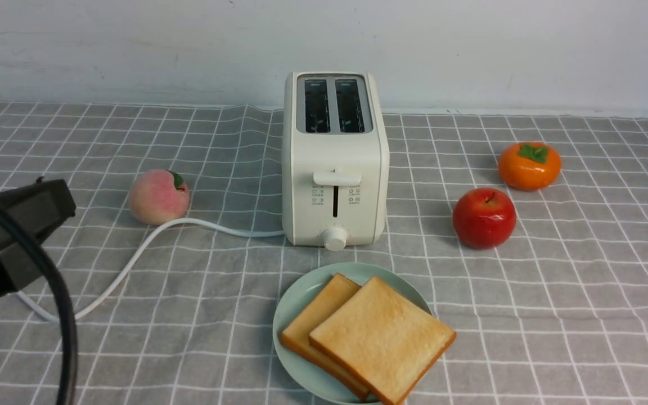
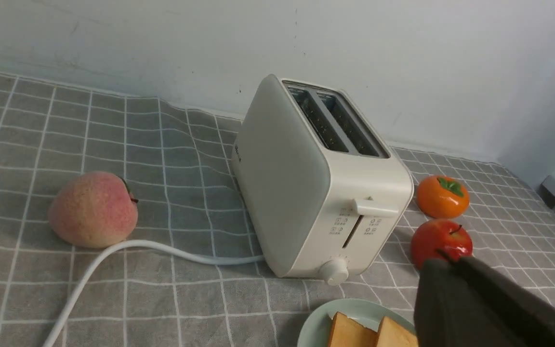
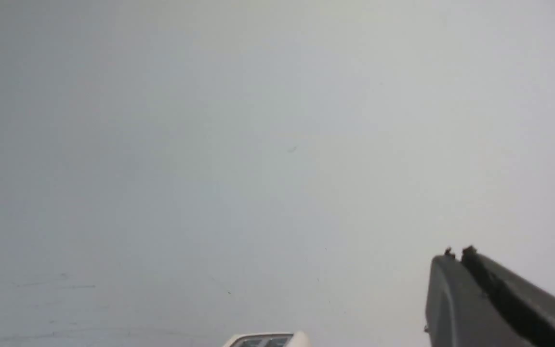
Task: Take toasted bread from bread machine on grey coffee table place on plate.
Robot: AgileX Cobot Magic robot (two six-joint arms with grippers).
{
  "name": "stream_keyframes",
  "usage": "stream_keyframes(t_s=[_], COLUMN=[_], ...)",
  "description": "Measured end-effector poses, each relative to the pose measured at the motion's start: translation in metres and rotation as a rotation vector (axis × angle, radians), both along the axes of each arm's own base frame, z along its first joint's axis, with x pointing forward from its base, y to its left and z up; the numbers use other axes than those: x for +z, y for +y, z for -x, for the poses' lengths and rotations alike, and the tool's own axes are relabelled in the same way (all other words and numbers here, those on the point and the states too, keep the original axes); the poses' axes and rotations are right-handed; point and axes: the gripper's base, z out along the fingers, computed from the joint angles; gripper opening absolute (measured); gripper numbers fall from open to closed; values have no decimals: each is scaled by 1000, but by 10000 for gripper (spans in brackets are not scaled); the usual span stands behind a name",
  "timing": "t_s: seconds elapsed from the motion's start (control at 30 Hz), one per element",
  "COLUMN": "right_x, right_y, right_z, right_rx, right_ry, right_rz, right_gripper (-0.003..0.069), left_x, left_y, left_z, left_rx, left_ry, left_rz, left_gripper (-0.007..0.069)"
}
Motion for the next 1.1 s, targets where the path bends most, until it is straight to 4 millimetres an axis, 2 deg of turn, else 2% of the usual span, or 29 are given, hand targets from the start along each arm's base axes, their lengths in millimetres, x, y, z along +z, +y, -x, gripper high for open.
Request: stream_keyframes(t_s=[0.67, 0.77, 0.87, 0.97, 1.0, 1.03, 1.07, 1.1], right_x=[2, 2, 2, 2, 2, 2, 1, 1], right_y=[3, 4, 4, 5, 5, 6, 6, 6], right_z=[3, 3, 3, 3, 3, 3, 3, 3], right_rx=[-31, -42, -56, -67, -68, -76, -77, -84], right_ry=[-71, -80, -91, -102, -102, -108, -108, -114], right_rz=[124, 158, 203, 241, 244, 268, 272, 295], right_gripper=[43, 45, 49, 53, 53, 55, 56, 58], left_x=[-3, -9, -34, -71, -75, -91, -95, -118], left_y=[-2, 0, 7, 20, 20, 29, 29, 36], left_z=[-3, 0, 14, 33, 34, 44, 44, 54], left_rx=[-1, -1, 1, 51, 51, 108, 108, 166], left_ry=[11, 8, 18, 30, 40, 30, 40, 47], left_rz=[-1, -20, -46, -41, -47, -34, -36, -25], left_gripper=[-4, -3, 0, 0, 0, 1, 1, 2])
